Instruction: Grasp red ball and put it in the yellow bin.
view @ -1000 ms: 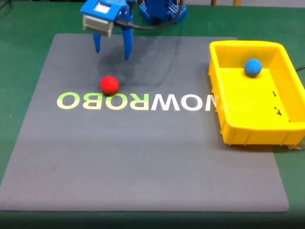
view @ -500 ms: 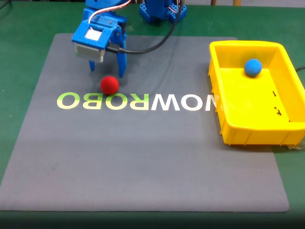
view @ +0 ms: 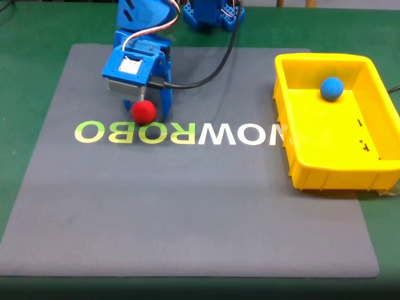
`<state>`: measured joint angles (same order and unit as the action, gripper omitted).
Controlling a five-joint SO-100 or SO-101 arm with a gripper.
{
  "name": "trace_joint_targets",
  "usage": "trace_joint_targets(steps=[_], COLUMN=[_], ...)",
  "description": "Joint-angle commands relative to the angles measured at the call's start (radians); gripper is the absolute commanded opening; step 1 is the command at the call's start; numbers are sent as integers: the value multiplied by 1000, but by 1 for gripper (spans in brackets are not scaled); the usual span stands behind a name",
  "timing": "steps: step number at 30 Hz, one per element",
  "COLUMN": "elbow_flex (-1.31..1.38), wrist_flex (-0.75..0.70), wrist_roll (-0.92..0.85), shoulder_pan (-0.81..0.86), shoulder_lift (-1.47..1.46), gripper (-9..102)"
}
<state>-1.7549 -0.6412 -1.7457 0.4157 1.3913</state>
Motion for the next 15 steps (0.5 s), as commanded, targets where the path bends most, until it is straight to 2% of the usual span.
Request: trace_joint_targets(steps=[1,11,15], elbow_flex=[87,115,120], wrist_flex=[25,25,25], wrist_roll=[18,6,-2], shoulder_pan=[-12,-11,-9], shoulder_lift=[0,-41,-55], gripper=[27,23,8])
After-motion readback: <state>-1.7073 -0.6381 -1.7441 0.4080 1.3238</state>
